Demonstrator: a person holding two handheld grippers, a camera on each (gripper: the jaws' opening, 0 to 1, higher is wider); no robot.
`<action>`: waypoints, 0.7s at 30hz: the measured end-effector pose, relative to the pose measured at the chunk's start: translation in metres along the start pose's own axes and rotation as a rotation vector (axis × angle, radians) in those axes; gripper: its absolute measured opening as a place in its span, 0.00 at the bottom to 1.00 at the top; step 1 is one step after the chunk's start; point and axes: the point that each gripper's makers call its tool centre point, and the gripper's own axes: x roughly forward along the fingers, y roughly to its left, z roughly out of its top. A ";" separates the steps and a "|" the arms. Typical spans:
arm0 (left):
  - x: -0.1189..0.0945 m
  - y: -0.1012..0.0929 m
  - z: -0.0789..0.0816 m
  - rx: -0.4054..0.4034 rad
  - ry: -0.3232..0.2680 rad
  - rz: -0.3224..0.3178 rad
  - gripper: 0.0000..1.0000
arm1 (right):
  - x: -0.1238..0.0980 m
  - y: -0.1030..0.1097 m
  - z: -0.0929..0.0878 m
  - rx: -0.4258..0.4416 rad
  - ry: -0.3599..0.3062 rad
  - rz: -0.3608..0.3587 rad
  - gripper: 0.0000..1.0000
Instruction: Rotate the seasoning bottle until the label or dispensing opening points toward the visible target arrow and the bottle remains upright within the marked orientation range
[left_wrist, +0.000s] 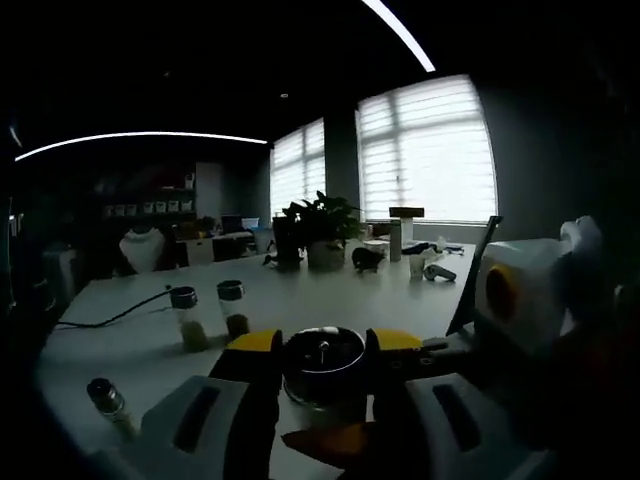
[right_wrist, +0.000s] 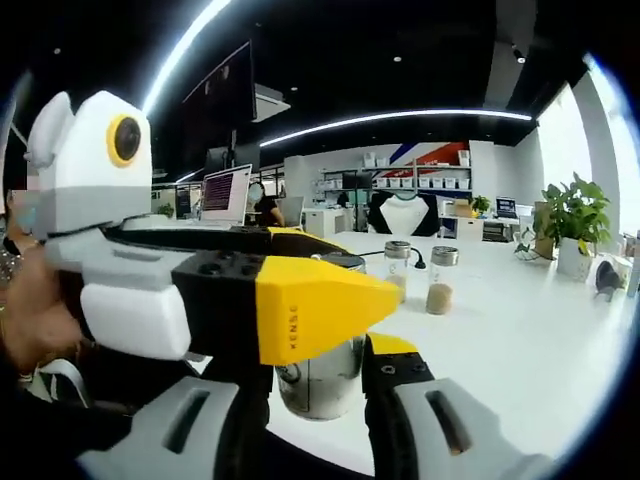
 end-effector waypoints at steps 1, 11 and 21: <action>0.000 0.001 -0.001 -0.007 -0.002 0.016 0.36 | 0.000 0.000 0.000 -0.002 0.002 0.001 0.32; -0.001 0.005 -0.004 -0.021 -0.009 -0.001 0.35 | 0.001 0.002 -0.002 0.002 0.007 0.012 0.32; -0.006 0.009 -0.003 -0.022 -0.012 -0.039 0.35 | 0.003 0.009 0.000 0.015 -0.009 0.069 0.32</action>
